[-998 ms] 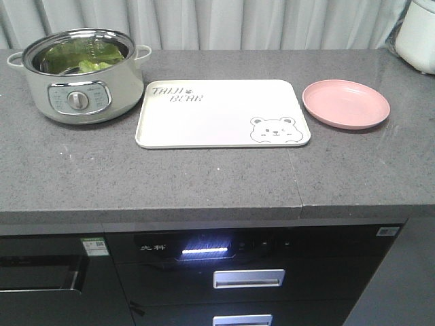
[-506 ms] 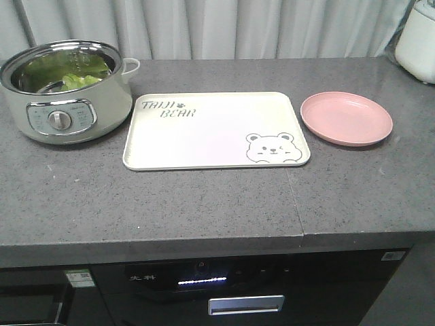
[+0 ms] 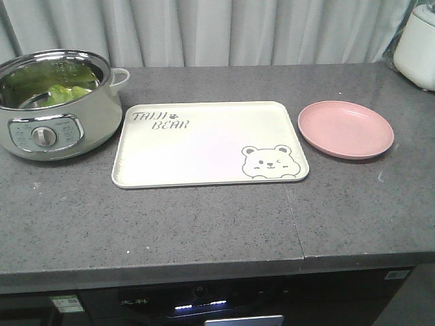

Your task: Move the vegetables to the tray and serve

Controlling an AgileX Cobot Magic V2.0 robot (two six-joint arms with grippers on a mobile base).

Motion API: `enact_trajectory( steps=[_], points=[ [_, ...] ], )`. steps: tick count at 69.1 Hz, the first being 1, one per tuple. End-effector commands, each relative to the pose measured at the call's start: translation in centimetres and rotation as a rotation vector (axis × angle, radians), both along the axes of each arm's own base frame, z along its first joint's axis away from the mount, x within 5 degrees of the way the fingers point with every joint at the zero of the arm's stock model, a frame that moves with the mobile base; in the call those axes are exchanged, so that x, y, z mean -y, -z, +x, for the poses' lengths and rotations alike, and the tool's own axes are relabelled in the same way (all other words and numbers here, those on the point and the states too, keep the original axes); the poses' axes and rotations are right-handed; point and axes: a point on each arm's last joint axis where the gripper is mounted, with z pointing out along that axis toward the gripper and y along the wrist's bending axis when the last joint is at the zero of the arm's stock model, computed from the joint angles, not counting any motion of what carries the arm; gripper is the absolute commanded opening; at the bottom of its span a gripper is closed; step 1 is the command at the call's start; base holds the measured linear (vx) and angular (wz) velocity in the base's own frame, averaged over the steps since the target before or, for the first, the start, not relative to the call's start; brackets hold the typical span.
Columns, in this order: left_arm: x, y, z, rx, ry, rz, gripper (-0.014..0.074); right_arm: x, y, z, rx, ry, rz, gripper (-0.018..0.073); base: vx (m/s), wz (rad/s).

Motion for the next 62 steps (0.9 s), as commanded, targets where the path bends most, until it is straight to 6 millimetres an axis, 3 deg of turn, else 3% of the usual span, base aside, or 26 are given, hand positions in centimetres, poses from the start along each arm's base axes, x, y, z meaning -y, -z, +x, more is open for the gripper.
enact_trajectory(
  steps=[1,62],
  points=[
    [0.14,0.08,0.01,0.056,0.015,-0.01,-0.0006,-0.01,-0.18,-0.02,0.065,0.002,-0.002,-0.0003,0.06,-0.01],
    [0.14,0.08,0.01,0.056,0.015,-0.01,-0.0006,-0.01,-0.18,-0.02,0.065,0.002,-0.002,-0.0003,0.04,0.0]
  ],
)
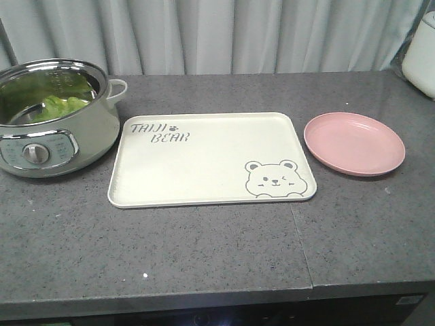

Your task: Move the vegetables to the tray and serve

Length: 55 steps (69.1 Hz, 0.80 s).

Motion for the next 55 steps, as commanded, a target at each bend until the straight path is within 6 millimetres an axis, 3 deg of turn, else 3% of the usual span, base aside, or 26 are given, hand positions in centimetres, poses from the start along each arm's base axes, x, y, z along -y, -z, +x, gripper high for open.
enact_trajectory(
  steps=[1,55],
  points=[
    [0.14,0.08,0.01,0.056,0.015,-0.01,-0.0006,-0.01,-0.18,-0.02,0.065,0.002,-0.002,-0.0003,0.03,0.0],
    [0.14,0.08,0.01,0.056,0.015,-0.01,-0.0006,-0.01,-0.18,-0.02,0.065,0.002,-0.002,-0.0003,0.02,0.01]
  ],
)
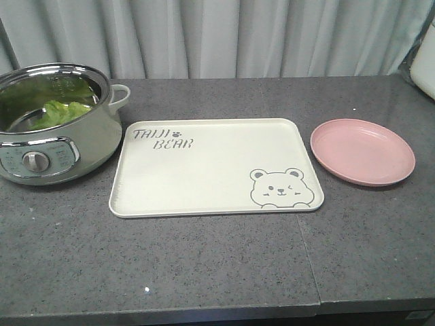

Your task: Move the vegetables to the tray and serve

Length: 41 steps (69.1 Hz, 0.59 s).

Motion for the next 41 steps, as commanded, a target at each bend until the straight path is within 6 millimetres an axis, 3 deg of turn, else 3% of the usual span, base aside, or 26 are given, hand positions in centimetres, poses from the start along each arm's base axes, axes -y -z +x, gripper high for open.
enact_trajectory(
  steps=[1,41],
  points=[
    [0.14,0.08,0.01,0.056,0.015,-0.01,-0.0006,-0.01,-0.18,-0.02,0.065,0.002,-0.002,-0.0003,0.02,0.01],
    [0.14,0.08,0.01,0.056,0.015,-0.01,-0.0006,-0.01,-0.18,-0.02,0.065,0.002,-0.002,-0.0003,0.01,0.01]
  ],
)
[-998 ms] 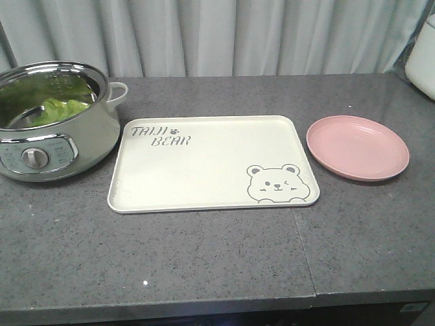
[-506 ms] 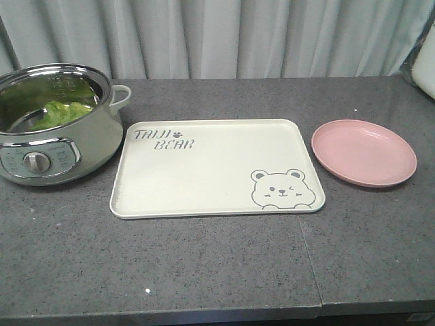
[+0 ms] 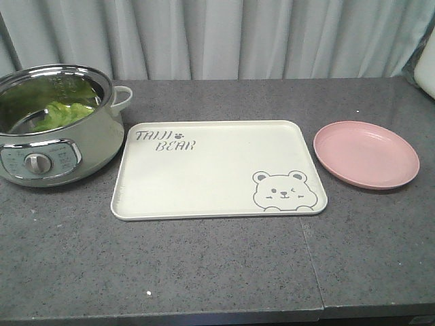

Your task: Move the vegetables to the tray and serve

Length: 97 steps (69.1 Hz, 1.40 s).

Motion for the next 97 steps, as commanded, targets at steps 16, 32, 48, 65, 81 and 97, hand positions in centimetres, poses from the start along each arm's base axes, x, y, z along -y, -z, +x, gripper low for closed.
enact_trajectory(
  steps=[16,32,48,65,81,97],
  points=[
    [0.1,0.1,0.0,0.056,0.015,-0.01,-0.0006,0.0,-0.2,0.0,0.065,0.002,-0.002,-0.0003,0.0,0.0],
    [0.1,0.1,0.0,0.056,0.015,-0.01,-0.0006,0.0,-0.2,0.0,0.065,0.002,-0.002,-0.0003,0.0,0.0],
    [0.1,0.1,0.0,0.056,0.015,-0.01,-0.0006,0.0,-0.2,0.0,0.065,0.002,-0.002,-0.0003,0.0,0.0],
    [0.2,-0.3,0.0,0.102,0.026,-0.012,-0.0006,0.0,-0.3,0.0,0.073,0.001,-0.001,-0.0003,0.0,0.0],
    [0.5,-1.7,-0.2,0.252,0.065,-0.135,-0.0006,0.0,-1.1,-0.2,0.153,-0.01,0.096,-0.0003,0.0,0.0],
    [0.9,-4.0,-1.0,0.508,0.133,-0.134,-0.0006,0.1,-1.6,-0.2,0.182,-0.028,0.341,-0.0003,0.0,0.0]
  ],
)
